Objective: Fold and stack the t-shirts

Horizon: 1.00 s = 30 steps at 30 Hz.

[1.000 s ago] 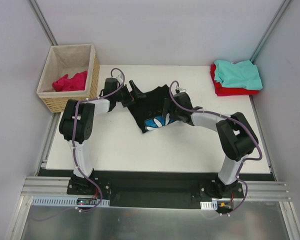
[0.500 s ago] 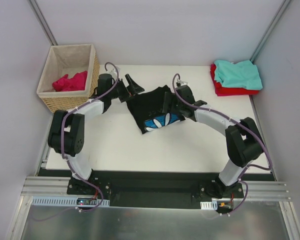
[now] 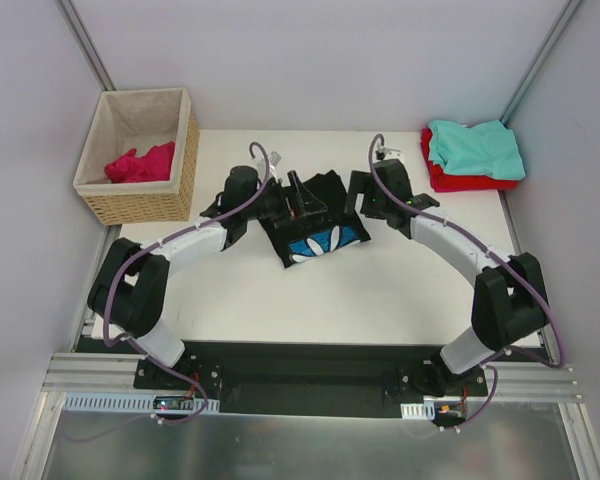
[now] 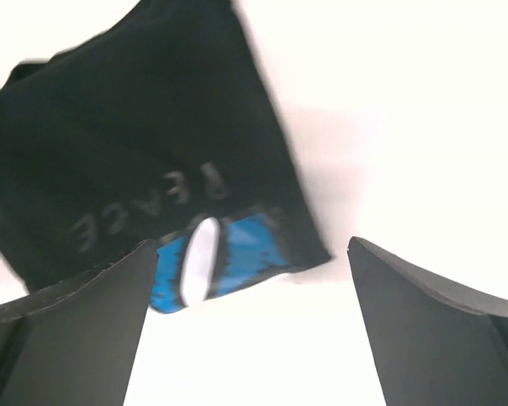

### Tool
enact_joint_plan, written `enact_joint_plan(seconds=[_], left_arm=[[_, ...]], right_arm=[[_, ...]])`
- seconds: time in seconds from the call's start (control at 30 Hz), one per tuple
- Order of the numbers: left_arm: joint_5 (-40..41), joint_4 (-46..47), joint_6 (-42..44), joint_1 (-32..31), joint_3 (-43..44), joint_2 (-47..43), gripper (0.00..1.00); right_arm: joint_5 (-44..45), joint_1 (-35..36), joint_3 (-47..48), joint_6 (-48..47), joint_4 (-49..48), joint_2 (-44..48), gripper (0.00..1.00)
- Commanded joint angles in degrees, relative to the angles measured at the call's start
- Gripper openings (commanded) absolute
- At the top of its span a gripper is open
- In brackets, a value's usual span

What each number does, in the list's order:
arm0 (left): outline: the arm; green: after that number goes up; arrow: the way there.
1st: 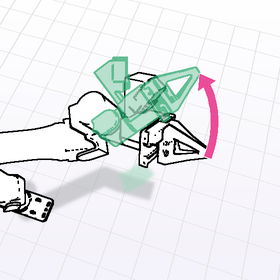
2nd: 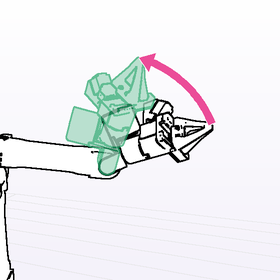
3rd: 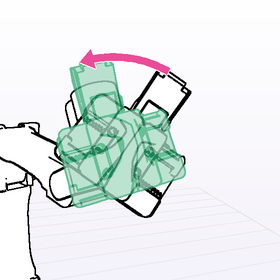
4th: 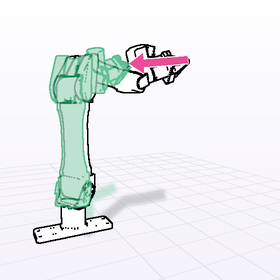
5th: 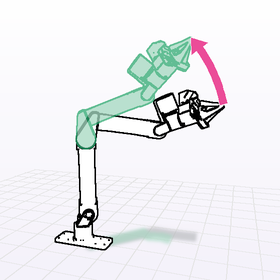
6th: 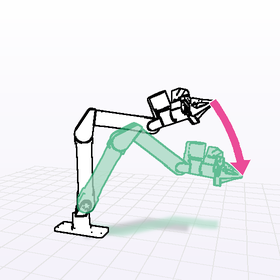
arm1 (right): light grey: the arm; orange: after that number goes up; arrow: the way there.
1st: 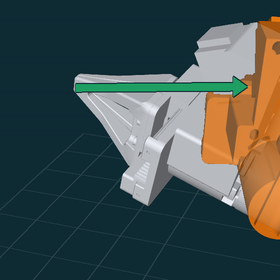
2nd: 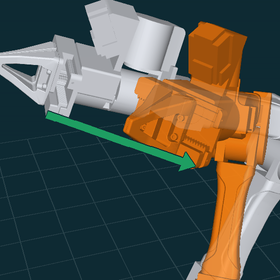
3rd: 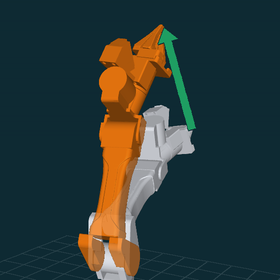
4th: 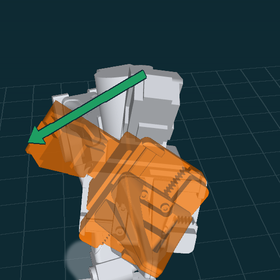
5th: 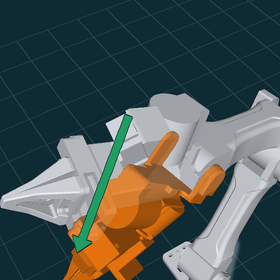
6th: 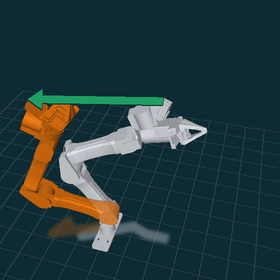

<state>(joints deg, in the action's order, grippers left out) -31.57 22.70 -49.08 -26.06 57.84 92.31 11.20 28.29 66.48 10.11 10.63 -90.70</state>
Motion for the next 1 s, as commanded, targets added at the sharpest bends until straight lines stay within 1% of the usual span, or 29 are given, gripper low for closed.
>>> enact_joint_plan(seconds=[0.0, 0.1, 0.13, 0.17, 0.23, 0.27, 0.3, 0.33, 0.37, 0.4, 0.47, 0.5, 0.53, 0.57, 0.67, 0.8, 0.97], left_arm=[[0.11, 4.63, -3.12, -1.09, -6.06, -1.79, 0.99], [0.81, 6.91, -3.83, -1.53, -10.02, -1.61, 0.99], [0.55, 7.79, -4.09, -1.53, -10.81, -1.52, 0.99], [0.37, 8.5, -4.62, -1.45, -12.13, -1.17, 0.99], [-0.24, 10.08, -4.88, -1.62, -12.84, -0.82, 0.99], [-0.77, 10.43, -5.06, -1.8, -13.45, -0.91, 0.99], [-0.86, 10.52, -5.06, -2.06, -13.72, -0.99, 0.99], [-1.03, 10.7, -4.89, -2.23, -13.98, -1.6, 0.99], [-1.38, 10.7, -4.89, -2.5, -14.42, -1.87, 0.99], [-1.56, 10.61, -4.8, -2.94, -14.6, -2.13, 0.99], [-2.44, 10.7, -4.71, -3.2, -15.47, -3.28, 0.99], [-2.62, 10.61, -4.54, -3.2, -15.83, -3.63, 0.99], [-2.79, 9.83, -4.19, -3.2, -16.09, -4.68, 0.99], [-2.88, 9.13, -3.75, -3.2, -16.18, -5.21, 0.99], [-3.32, 5.09, -1.2, -3.2, -15.57, -7.41, 0.99], [-3.93, 1.56, 1.09, -3.12, -14.34, -9.69, 0.99], [-4.37, -0.81, 2.67, -2.94, -12.32, -9.87, 0.99]], right_arm=[[3.04, -4.29, 0.41, -2.55, 2.81, 5.43, 0.99], [2.34, -9.21, 1.98, -2.29, 3.25, 5.44, 0.99], [1.38, -12.44, 3.03, -2.2, 3.25, 4.92, 0.97], [0.32, -14.04, 5.74, -2.02, 3.51, 3.96, 0.97], [0.22, -17.55, 9.79, -3.24, 4.22, 0.01, 0.97], [0.57, -18.44, 14.25, -3.78, 4.48, -1.66, 0.97], [1.01, -19.41, 16.56, -4.22, 5.01, -3.42, 0.97], [1.54, -21.42, 18.84, -4.74, 6.06, -7.44, 0.97], [2.15, -22.4, 21.21, -4.75, 5.98, -9.13, 0.97], [1.81, -23.45, 24.37, -4.49, 5.63, -11.15, 0.96], [-0.03, -26.79, 27.72, -3.0, 3.7, -16.77, 0.97], [-1.87, -27.76, 31.22, -2.64, 3.17, -18.45, 0.97], [-2.32, -28.2, 33.17, -2.55, 2.99, -20.29, 0.97], [-2.5, -29.6, 35.02, -2.9, 3.25, -24.23, 0.97], [-4.08, -31.98, 40.74, -2.64, 2.99, -30.3, 0.97], [-7.15, -35.49, 43.56, -0.89, 0.1, -35.67, 0.97], [-8.83, -37.26, 49.96, -1.4, -1.05, -40.61, 0.97]])
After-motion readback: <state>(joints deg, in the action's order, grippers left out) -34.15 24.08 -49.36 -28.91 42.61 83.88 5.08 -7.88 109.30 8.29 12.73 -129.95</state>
